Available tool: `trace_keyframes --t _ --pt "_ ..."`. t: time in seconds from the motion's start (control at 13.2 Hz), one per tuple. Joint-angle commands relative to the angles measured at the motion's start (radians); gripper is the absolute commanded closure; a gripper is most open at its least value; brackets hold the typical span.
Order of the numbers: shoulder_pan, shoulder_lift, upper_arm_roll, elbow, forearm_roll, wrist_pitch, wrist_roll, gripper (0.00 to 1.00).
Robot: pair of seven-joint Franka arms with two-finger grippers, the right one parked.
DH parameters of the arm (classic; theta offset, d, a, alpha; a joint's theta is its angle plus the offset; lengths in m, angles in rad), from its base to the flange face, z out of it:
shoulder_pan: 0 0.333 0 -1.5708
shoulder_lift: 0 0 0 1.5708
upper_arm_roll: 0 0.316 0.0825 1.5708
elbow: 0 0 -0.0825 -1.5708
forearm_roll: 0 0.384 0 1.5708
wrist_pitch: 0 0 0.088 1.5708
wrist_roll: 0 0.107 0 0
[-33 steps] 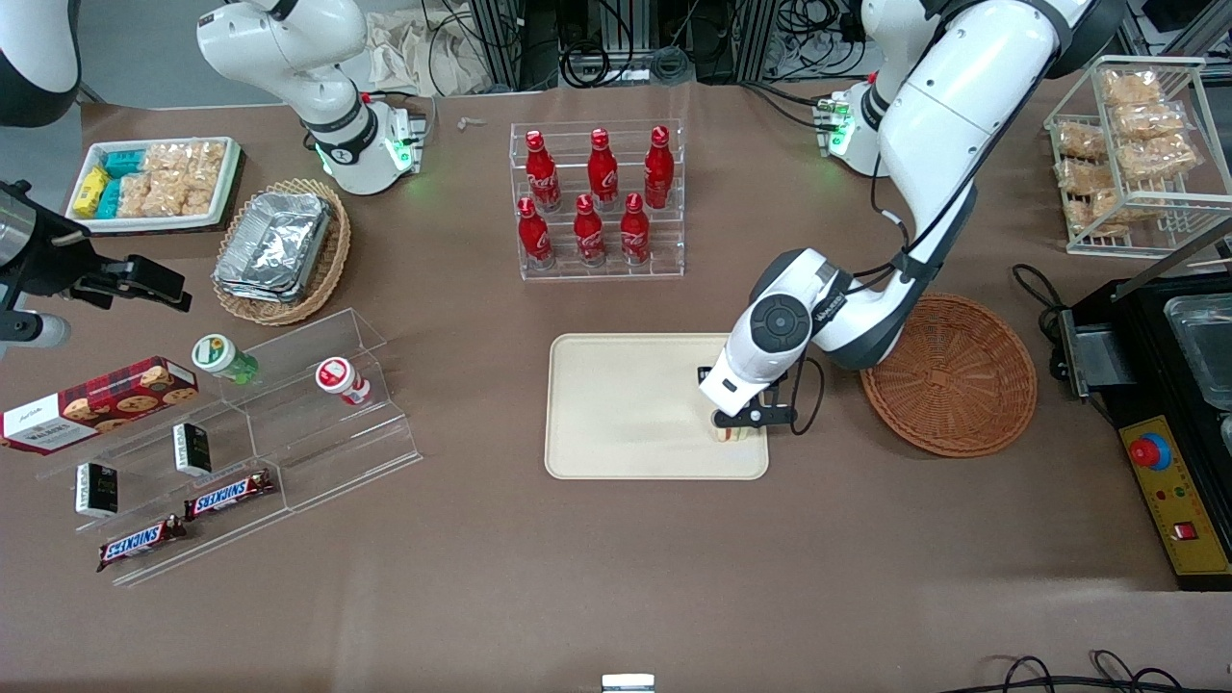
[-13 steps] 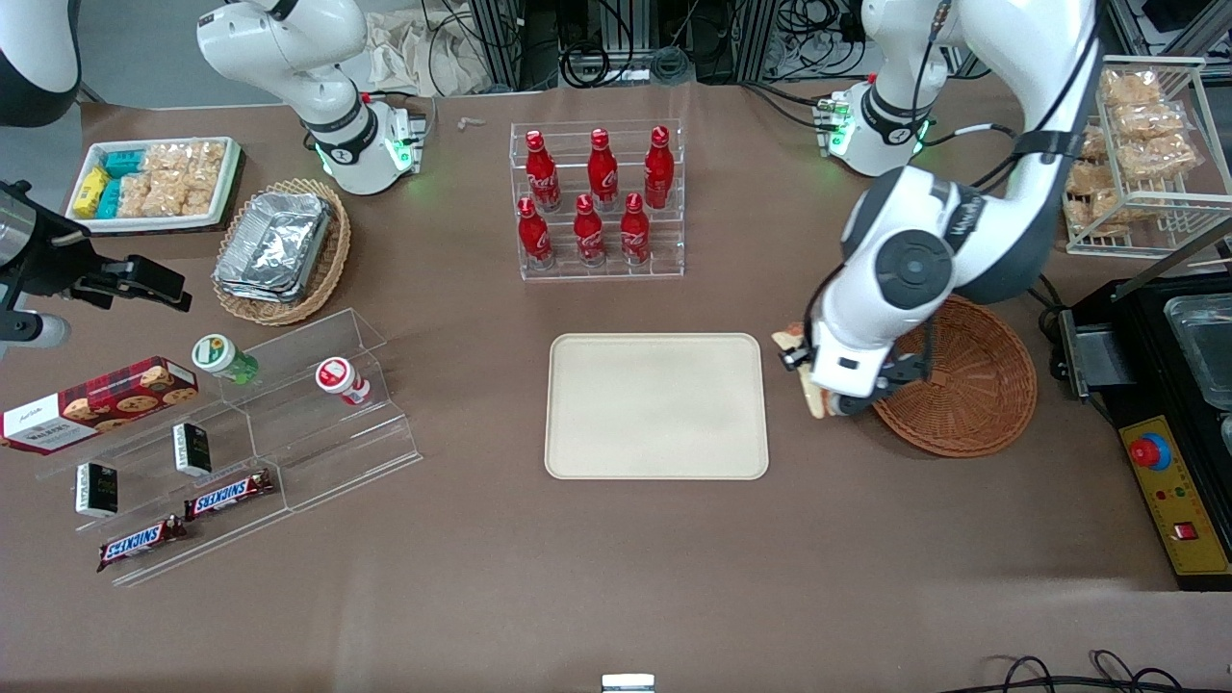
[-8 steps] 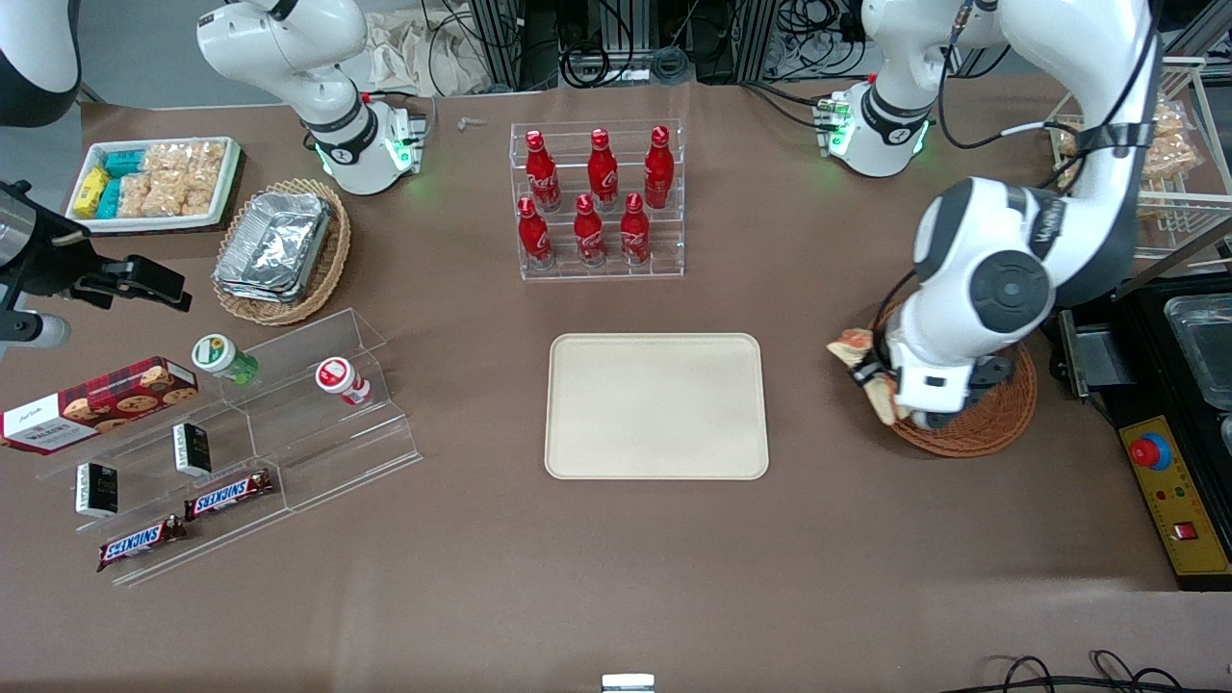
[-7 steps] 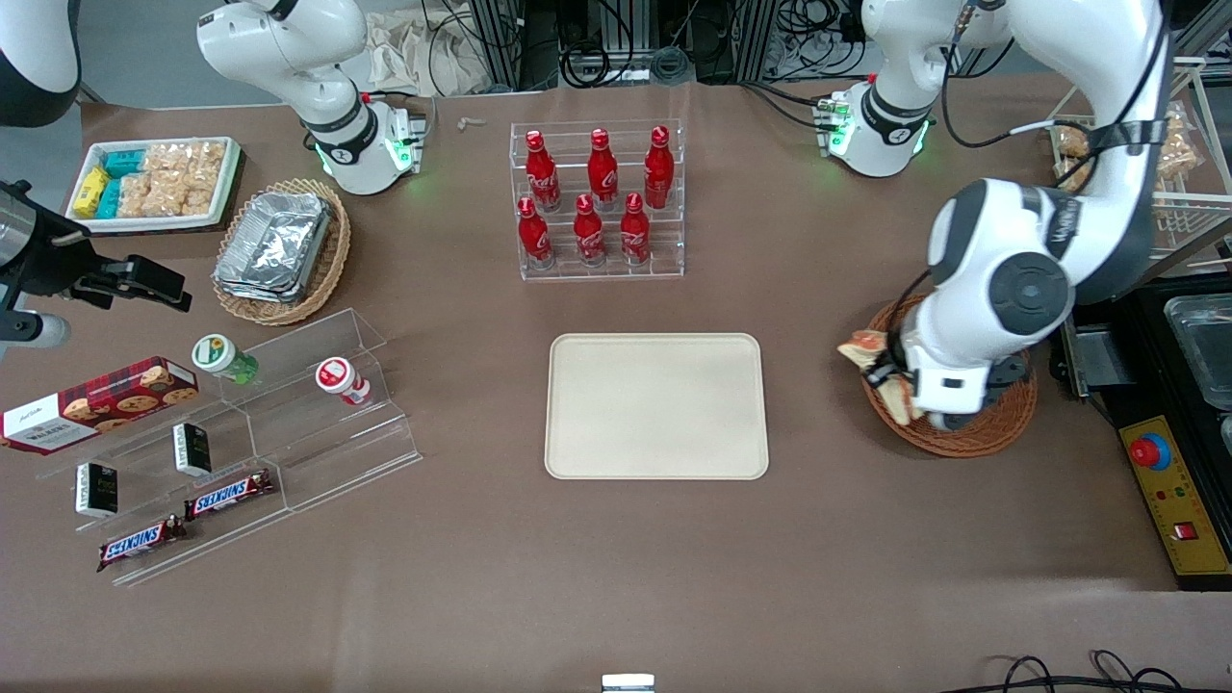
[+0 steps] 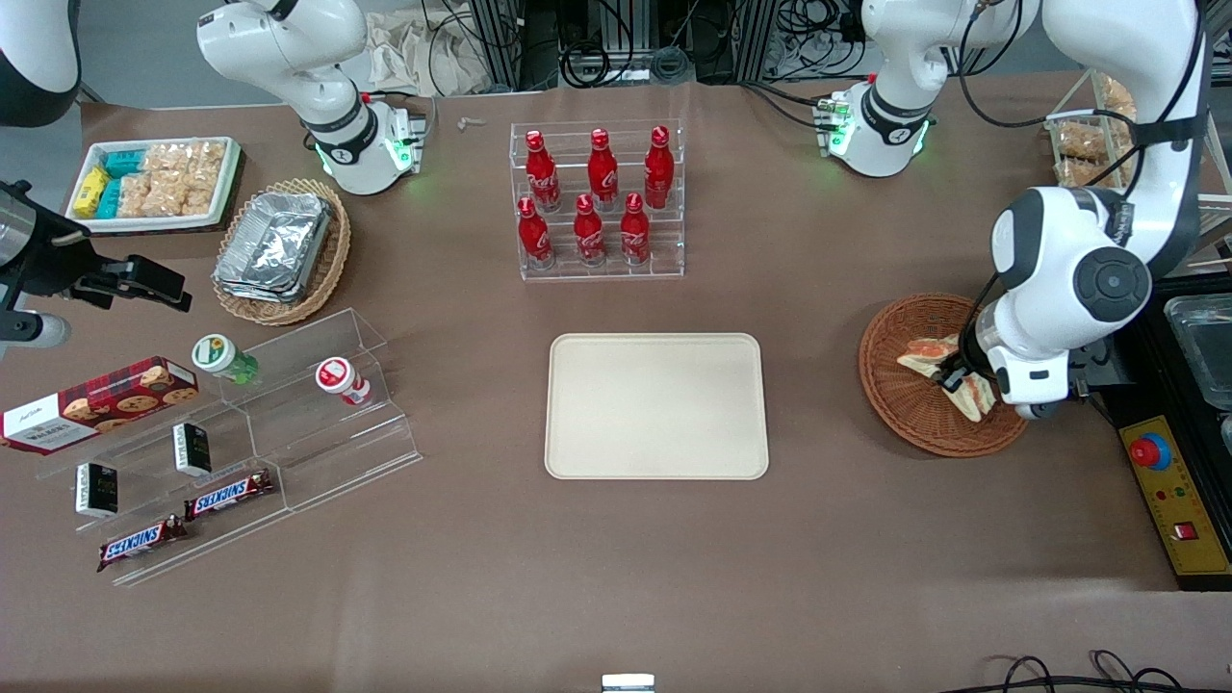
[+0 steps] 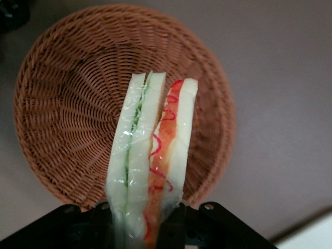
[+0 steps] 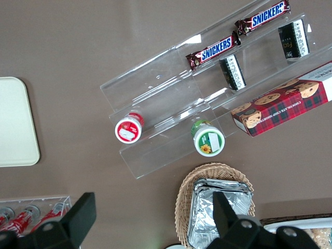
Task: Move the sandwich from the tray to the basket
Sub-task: 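Lower the held sandwich into the wicker basket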
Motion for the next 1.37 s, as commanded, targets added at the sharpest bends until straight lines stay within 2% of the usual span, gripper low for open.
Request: trace_keyframes --t 0.0,0.23,0.68,0.84,0.91,0.99,1.06,1.14,1.22,1.29 --pt "-0.009 -0.016 0.037 -0.064 -0.002 0.064 0.002 0.98" --pt "-0.008 0.050 0.083 -0.067 -0.005 0.126 0.000 0.98" --pt "-0.009 0.124 0.086 -0.067 -0.005 0.177 0.015 0.95" --pt "-0.011 0.136 0.086 -0.067 -0.002 0.175 0.017 0.88" --pt "-0.011 0.144 0.086 -0.067 -0.002 0.177 0.017 0.81" --pt "-0.011 0.145 0.085 -0.064 -0.002 0.178 0.017 0.62" --pt "-0.011 0.147 0.086 -0.063 -0.002 0.180 0.017 0.34" --pt "-0.011 0.148 0.085 -0.061 -0.002 0.183 0.017 0.17" --pt "-0.011 0.147 0.085 -0.061 0.000 0.186 0.017 0.04" --pt "-0.012 0.145 0.083 -0.060 0.001 0.189 0.017 0.01"
